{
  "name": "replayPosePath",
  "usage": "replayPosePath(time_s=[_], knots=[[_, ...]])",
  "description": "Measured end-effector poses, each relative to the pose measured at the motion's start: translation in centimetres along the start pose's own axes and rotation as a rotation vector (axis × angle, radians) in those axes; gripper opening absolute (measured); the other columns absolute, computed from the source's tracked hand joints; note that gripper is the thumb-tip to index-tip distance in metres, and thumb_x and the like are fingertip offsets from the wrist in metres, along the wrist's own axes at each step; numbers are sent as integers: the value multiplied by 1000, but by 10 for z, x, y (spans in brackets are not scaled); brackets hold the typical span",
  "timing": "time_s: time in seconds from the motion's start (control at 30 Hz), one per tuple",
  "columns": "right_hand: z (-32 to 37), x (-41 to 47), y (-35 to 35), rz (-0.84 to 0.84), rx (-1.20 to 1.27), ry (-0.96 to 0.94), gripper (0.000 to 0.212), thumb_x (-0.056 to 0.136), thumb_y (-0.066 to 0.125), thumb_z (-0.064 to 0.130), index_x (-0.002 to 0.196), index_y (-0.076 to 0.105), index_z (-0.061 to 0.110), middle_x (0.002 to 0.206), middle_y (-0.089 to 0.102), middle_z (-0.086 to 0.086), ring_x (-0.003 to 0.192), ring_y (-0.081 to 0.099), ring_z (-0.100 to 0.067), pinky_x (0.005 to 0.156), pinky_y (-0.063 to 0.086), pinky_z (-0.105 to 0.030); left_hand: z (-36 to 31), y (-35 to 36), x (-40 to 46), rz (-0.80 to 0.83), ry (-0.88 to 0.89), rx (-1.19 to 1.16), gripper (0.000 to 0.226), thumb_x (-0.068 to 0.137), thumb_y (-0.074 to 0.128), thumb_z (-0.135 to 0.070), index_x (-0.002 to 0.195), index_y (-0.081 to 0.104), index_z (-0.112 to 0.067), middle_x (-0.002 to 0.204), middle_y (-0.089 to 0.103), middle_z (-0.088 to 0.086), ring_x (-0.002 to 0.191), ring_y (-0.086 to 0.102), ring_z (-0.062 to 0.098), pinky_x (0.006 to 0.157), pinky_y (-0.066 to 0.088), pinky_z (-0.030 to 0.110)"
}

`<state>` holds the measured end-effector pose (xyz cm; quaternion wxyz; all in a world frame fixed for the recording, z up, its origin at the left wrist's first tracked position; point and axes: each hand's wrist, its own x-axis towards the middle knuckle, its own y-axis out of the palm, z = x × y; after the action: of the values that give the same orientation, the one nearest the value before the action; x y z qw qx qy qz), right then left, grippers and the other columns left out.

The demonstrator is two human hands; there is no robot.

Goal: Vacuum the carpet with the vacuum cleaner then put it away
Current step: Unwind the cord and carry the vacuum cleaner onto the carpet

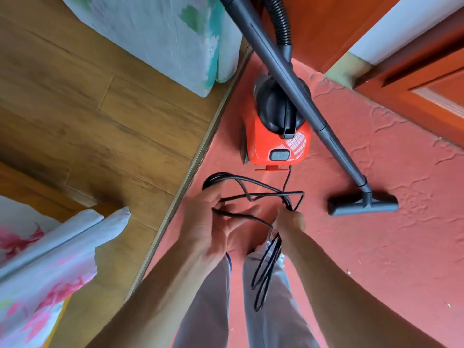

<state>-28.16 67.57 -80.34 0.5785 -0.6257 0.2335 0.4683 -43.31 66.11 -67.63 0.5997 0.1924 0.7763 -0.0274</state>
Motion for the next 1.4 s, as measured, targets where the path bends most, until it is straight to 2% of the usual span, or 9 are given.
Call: replayPosePath(time_s=[0.1,0.2,0.3,0.43,0.7,0.9,1.1,1.2,1.4], knots=[[14,-6,8,-100,-208,11,45,95,40,38,114,67,8,113,65,-19,115,54,-34,86,34,-40,-13,-19,-4,-61,-16,-82,29,90,55,-1,64,47,-10,53,29,1,43,31,12,55,58,40],[23,-12,7,97,-3,42,36,101,44,33,110,62,4,81,65,-15,82,67,-34,71,52,-40,-17,-29,-6,-64,-55,-98,34,89,54,0,62,40,-14,50,28,-1,38,34,11,51,56,32],[24,-23,2,170,298,-4,25,97,54,28,84,58,8,63,64,-10,44,57,-23,57,48,-34,-16,-35,5,-125,-62,50,26,87,59,-5,67,48,-16,60,33,-3,40,35,9,42,47,21],[23,-31,-10,-53,113,-150,48,77,55,59,66,63,13,62,65,-8,59,61,-29,65,50,-39,-17,-40,26,-301,-50,424,19,88,69,-18,73,59,-11,70,52,2,57,51,16,42,55,27],[46,-34,-49,300,500,-1,20,100,50,13,84,52,1,54,55,-9,33,37,-11,44,39,-27,23,1,46,-267,-178,530,23,103,33,-9,104,55,-2,49,60,14,40,53,22,48,58,35],[52,-15,-79,473,620,21,26,103,47,15,86,59,1,61,64,-11,48,59,-19,58,58,-34,62,12,49,-74,-431,583,36,100,30,-16,116,60,-5,116,65,22,100,67,33,84,51,55],[51,1,-83,516,533,57,33,101,52,27,86,67,2,89,73,-19,76,68,-30,82,55,-46,93,29,45,314,-556,482,39,95,36,-23,118,64,-7,122,65,18,107,65,34,92,52,49],[56,-1,-81,471,431,-31,30,101,52,29,84,62,5,81,75,-19,63,69,-27,63,57,-38,93,30,46,451,-577,493,41,96,44,-32,124,63,-8,127,63,16,113,62,33,107,38,59],[70,-7,-68,358,-388,-389,53,102,38,46,71,66,14,97,75,-11,84,62,-23,67,45,-26,81,35,40,528,-587,533,34,90,61,-31,112,62,-6,106,61,14,103,56,30,103,45,53]])
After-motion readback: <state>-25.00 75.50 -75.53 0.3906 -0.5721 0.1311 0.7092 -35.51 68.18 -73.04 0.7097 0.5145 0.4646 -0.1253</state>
